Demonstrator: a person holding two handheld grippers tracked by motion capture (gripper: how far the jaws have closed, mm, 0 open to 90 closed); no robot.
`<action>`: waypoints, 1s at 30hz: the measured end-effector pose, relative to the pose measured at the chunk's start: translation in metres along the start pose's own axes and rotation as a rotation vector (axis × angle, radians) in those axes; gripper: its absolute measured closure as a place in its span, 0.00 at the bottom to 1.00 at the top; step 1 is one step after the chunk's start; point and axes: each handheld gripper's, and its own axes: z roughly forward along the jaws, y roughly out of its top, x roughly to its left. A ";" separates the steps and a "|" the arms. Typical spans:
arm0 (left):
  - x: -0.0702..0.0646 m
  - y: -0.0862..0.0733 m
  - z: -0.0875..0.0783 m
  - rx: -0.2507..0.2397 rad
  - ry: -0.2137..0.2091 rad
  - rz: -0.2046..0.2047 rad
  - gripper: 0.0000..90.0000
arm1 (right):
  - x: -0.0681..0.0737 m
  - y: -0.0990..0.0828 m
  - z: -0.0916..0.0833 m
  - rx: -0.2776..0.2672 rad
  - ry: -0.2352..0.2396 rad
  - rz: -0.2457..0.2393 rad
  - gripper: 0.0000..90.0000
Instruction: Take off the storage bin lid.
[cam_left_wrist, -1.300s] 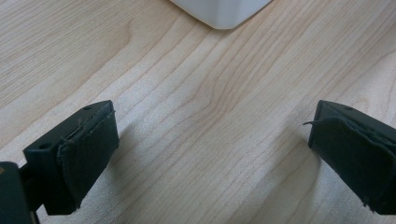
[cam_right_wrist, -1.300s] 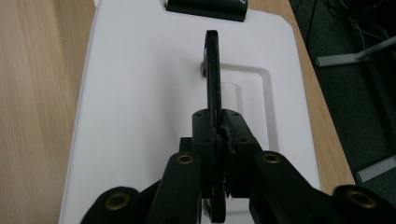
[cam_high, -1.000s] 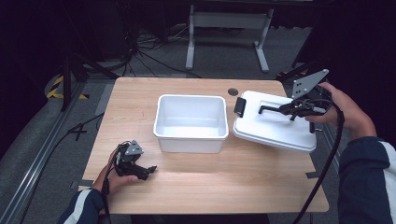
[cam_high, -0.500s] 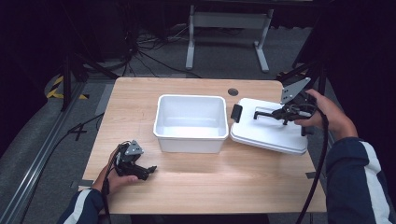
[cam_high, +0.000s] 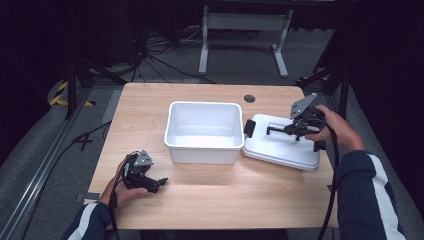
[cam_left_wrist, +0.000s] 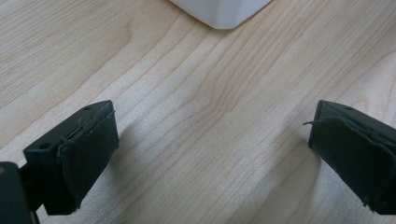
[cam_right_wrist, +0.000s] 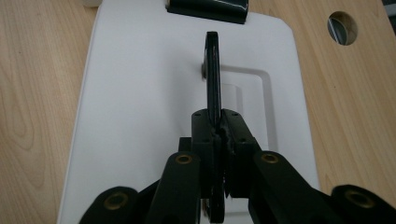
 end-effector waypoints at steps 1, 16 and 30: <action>0.000 0.000 0.000 0.000 0.000 0.001 0.02 | 0.000 -0.001 0.003 0.001 0.004 -0.001 0.95; 0.000 0.000 0.000 0.000 -0.001 -0.001 0.02 | 0.003 -0.004 0.031 0.010 0.029 0.019 0.94; 0.000 0.000 0.000 0.000 0.000 0.000 0.02 | 0.002 -0.012 0.038 0.019 0.024 0.054 0.93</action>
